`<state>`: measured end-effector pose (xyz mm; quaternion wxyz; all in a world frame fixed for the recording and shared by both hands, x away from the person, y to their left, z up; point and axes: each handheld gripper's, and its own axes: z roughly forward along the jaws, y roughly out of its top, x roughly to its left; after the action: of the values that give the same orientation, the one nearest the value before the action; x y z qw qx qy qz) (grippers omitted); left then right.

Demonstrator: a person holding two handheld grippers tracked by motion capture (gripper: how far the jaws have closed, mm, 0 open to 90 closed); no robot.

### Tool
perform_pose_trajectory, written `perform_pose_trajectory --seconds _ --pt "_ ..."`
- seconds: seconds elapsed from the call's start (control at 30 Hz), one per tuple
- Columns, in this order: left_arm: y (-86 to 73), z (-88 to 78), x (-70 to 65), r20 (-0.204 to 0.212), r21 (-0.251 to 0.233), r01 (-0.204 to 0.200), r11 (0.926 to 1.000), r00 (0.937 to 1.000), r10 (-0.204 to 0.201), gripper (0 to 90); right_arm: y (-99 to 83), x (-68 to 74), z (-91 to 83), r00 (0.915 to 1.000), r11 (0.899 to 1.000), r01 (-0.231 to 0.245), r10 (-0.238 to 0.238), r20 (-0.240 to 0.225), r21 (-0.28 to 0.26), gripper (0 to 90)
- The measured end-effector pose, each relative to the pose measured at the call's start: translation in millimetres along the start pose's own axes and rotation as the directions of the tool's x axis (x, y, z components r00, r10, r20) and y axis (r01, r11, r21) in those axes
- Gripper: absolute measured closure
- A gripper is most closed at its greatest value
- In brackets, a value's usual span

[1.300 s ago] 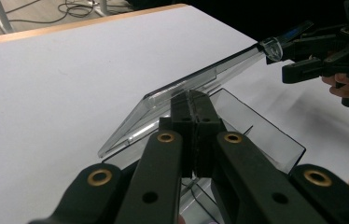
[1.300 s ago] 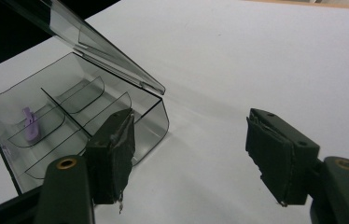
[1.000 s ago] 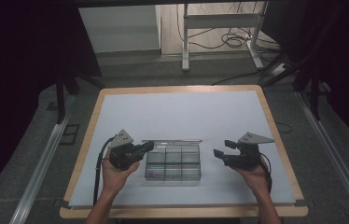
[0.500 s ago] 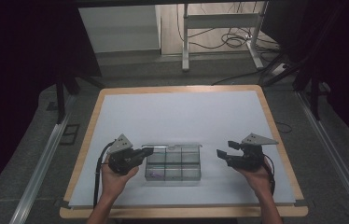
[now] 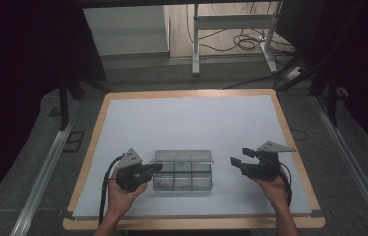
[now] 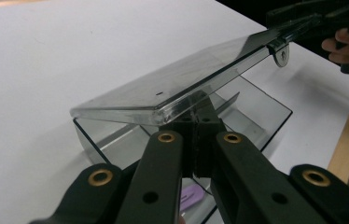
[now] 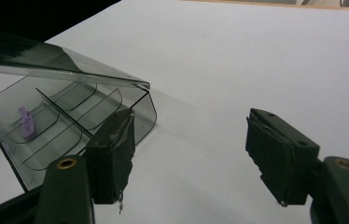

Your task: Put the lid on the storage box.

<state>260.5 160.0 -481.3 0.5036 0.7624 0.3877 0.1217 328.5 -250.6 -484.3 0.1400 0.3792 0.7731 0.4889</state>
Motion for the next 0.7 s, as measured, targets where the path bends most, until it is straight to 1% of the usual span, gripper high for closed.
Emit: perform_pose_trajectory --seconds 0.33,0.37,0.47,0.53,0.57,0.7 --pt "-14.4 -2.6 -1.8 0.014 0.017 0.017 0.9997 0.9997 -0.017 90.0 -1.3 0.6 1.4 1.0 1.0 0.002 -0.002 -0.001 0.008 32.4" --pt "-16.8 -3.2 -1.4 0.021 0.019 0.026 0.9995 0.9994 -0.027 90.0 -1.5 0.7 1.5 1.0 1.0 0.002 -0.002 -0.001 0.01 32.3" --pt "-20.1 -3.8 -2.1 0.022 0.031 0.025 0.9992 0.9994 -0.026 90.0 -2.0 0.7 1.8 1.0 1.0 0.002 -0.002 -0.002 0.012 32.4" --pt "-21.3 -4.2 -2.3 0.028 0.035 0.027 0.999 0.9992 -0.028 90.0 -2.1 0.7 2.0 1.0 1.0 0.004 -0.004 -0.001 0.012 32.3" --pt "-23.8 -4.9 -2.3 0.052 0.043 0.037 0.9984 0.9979 -0.039 90.0 -2.4 0.8 2.0 1.0 1.0 0.003 -0.003 -0.001 0.013 32.2" --pt "-29.1 -5.8 -3.3 0.054 0.057 0.035 0.9978 0.9978 -0.038 90.0 -2.8 0.8 2.3 1.0 1.0 0.002 -0.002 -0.001 0.014 32.2"
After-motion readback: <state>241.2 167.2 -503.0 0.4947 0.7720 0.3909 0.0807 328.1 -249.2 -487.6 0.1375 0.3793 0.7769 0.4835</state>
